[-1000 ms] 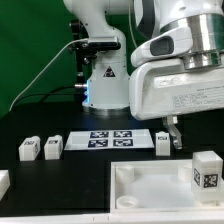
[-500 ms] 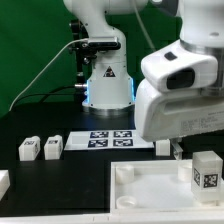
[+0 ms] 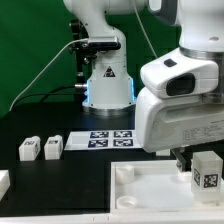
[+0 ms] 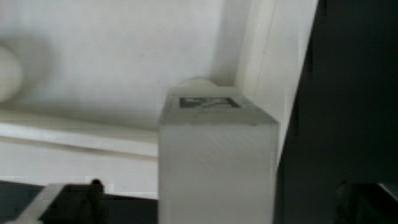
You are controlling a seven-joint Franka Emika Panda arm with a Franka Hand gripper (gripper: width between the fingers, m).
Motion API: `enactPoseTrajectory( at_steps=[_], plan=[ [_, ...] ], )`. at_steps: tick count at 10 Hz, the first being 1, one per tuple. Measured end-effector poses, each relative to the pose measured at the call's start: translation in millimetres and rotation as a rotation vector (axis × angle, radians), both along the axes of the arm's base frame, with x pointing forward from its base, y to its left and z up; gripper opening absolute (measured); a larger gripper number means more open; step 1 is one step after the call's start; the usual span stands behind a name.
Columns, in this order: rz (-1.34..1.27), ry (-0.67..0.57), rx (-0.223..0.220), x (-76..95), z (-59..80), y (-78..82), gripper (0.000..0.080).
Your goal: Assemble one leg
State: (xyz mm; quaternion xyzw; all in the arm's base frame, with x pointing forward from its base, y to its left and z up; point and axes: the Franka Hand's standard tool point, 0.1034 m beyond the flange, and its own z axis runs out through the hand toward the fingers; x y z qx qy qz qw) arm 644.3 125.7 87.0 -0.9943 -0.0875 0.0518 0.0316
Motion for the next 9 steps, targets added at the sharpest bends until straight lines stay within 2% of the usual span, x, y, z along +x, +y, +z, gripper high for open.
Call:
enactPoseTrajectory(
  at_steps=[1,2,3,4,5,9],
  plan=[
    [0.001,0.001,0.000,-1.0,-1.0,0.3,0.0649],
    [0.000,0.001,0.000,-0.7,-1.0,-0.2,0.0552],
    [0.000,0.001,0.000,-0.8,-1.2,-0.2,0.0403],
    [-0.018,0.002,-0.002,-0.9,-1.3,0.0,0.0403],
    [-0.021,0.002,-0.002,-0.7,-1.4,-0.5,0.0291],
    [-0.394,0.006,-0.037,2.3,-1.5,-3.8,0.0291]
  ],
)
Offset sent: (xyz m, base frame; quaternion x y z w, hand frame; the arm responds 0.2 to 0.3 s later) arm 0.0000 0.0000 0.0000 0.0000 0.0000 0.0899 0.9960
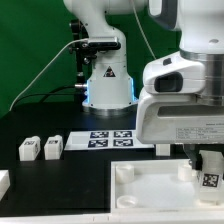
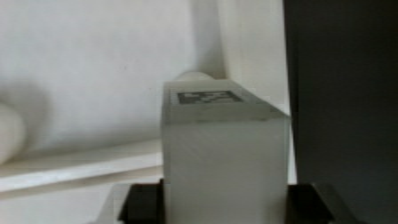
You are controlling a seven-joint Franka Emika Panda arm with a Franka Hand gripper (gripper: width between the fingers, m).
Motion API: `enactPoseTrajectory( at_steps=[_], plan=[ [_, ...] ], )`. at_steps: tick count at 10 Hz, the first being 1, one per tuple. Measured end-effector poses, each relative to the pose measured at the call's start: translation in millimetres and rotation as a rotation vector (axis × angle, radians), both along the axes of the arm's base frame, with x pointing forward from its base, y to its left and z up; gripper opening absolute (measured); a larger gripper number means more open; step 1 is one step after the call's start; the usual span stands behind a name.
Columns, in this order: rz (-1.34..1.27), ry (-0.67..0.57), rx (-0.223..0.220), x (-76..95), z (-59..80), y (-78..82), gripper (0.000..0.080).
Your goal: Assemble one leg
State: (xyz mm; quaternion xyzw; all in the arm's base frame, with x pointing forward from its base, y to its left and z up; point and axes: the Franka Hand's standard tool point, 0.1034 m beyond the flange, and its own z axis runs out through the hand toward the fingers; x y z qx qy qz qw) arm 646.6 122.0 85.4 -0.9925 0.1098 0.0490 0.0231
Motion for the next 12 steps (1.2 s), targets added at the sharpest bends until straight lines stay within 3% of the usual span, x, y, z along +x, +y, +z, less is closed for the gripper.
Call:
enactPoseTrajectory(
  at_steps=[3,5,9,11,12],
  plan=[
    [-0.388,-0.080,0.002,4.8,-0.8,-11.7,0.0292],
    [-0.721,-0.068,0.057,-2.0,-1.8,-20.3,0.0294],
    [-1.071,-0.005,0.041,-6.0,-2.1,-17.8,0.0294],
    [-1.369,-0.024,0.086,-13.6,-3.1,-20.0,0.0294],
    [-1.397,-0.038,0.105,-16.5,-2.6,-19.5,0.0294]
  ],
)
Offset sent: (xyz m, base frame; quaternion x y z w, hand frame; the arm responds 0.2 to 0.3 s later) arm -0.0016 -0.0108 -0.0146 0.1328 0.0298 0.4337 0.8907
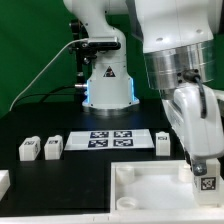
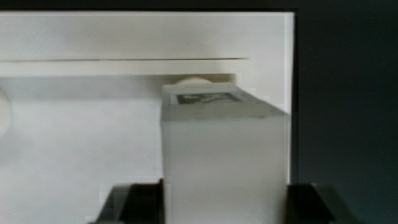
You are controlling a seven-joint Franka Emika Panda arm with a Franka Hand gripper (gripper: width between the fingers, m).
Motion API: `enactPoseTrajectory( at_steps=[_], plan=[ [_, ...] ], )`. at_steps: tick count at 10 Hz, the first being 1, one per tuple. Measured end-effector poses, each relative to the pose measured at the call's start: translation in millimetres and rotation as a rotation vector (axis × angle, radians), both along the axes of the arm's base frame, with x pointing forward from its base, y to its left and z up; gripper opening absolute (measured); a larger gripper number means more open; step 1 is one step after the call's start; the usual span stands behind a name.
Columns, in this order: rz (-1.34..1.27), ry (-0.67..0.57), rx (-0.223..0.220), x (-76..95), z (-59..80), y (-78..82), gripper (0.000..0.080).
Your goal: Assemble one leg
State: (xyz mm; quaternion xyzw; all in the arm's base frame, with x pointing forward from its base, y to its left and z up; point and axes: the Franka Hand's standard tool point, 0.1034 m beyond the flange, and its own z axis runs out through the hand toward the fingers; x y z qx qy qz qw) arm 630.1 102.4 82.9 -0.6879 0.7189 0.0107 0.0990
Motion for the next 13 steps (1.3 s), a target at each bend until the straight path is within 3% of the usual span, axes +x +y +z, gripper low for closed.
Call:
enactPoseTrajectory(
  at_steps=[2,3,4,6,10,11,13],
  plan=[
    [0.118,-0.011,-0.010,-0.5,-0.6,1.3,0.0294],
    [0.311,-0.030,-0.031,-2.0,-2.1,1.6,0.0490],
    [0.479,-0.041,-0.042,-1.5,-2.9,4.5,0.0609],
    [0.816,-0.072,-0.084,0.7,-2.2,12.3,0.0642],
    [1.171,-0.120,-0.126,0.4,-3.2,9.1,0.0649],
    [1.387,-0.102,-0.156,-0.4,-3.2,10.4,0.0649],
    [1.381,-0.108,-0.155,2.5,-3.5,12.4,0.0649]
  ],
)
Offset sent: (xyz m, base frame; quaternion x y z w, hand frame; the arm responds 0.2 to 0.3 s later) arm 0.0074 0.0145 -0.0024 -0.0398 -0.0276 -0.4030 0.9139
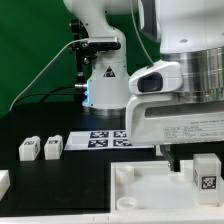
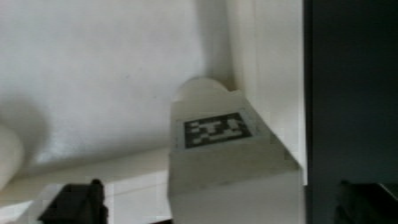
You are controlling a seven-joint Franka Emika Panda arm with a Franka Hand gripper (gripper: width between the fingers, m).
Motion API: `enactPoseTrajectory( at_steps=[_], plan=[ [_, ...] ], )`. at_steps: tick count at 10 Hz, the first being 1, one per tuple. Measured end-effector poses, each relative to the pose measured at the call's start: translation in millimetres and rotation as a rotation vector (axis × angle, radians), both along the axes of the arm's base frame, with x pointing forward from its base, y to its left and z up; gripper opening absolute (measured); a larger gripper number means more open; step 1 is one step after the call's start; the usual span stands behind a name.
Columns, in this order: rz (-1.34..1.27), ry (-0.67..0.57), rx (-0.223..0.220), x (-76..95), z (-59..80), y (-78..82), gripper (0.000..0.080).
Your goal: Assemble one leg
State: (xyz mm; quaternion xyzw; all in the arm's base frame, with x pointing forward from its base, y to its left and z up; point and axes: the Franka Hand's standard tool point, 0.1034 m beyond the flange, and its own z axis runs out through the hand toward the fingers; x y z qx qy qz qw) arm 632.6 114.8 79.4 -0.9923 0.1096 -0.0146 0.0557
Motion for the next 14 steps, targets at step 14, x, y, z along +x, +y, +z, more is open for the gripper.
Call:
enactPoseTrajectory(
  at_steps=[14],
  plan=[
    [-1.330,0.139,0.100,-1.1,-3.1,4.4,0.0339]
  ],
)
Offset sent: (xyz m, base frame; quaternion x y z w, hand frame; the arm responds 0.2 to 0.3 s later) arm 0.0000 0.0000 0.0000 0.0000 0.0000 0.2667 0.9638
